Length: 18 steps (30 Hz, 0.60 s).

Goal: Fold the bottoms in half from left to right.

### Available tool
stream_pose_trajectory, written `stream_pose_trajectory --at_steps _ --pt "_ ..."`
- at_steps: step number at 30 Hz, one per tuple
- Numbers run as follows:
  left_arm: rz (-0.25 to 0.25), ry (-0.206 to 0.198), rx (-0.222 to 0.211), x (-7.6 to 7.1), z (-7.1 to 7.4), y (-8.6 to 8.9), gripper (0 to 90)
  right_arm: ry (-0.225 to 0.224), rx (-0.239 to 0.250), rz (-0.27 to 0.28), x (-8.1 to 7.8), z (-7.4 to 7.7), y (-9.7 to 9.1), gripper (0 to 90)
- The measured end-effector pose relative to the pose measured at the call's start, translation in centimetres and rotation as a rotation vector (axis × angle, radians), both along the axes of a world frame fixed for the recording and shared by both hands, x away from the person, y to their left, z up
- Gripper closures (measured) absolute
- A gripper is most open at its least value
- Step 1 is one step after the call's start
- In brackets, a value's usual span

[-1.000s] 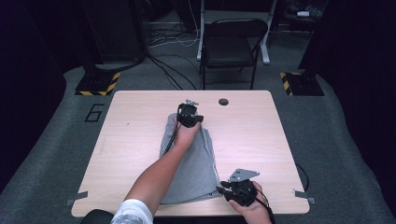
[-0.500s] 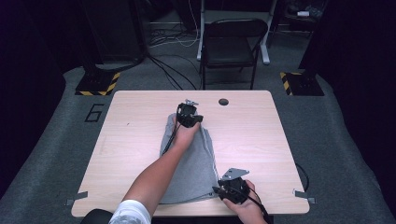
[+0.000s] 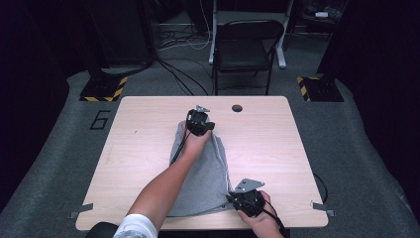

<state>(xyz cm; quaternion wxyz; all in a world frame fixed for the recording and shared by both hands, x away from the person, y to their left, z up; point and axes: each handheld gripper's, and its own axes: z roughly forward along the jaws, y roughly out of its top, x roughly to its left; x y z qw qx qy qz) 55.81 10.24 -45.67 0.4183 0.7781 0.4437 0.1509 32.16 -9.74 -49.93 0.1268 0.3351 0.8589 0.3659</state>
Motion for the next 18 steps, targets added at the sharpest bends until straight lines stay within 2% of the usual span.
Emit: stream_pose_trajectory --at_steps 1,5,7,10,12,17,18 --pt "0.002 -0.001 -0.003 0.0 0.0 0.0 87.6 -0.004 -0.015 0.020 0.0 0.1 -0.1 82.3" --pt "-0.006 -0.004 0.002 0.1 0.0 0.0 87.6 -0.009 -0.002 0.060 -0.5 0.7 0.1 83.7" --pt "0.007 0.002 -0.020 0.1 -0.2 -0.3 87.6 -0.016 -0.008 0.104 -1.1 1.1 0.3 84.0" --pt "-0.009 0.011 -0.012 0.1 -0.6 -0.9 87.6 -0.029 -0.019 0.140 -2.0 1.5 0.5 84.2" --pt "-0.025 0.017 0.009 0.2 -0.8 -1.2 87.6 -0.027 -0.018 0.152 -2.3 1.6 0.2 84.3" --pt "-0.007 0.027 0.008 0.4 -1.4 -1.9 87.7 -0.008 -0.008 0.131 -2.4 1.6 -0.8 84.4" --pt "-0.007 0.034 0.014 0.6 -1.7 -2.1 87.6 0.012 0.007 0.105 -2.3 1.4 -1.2 84.3"
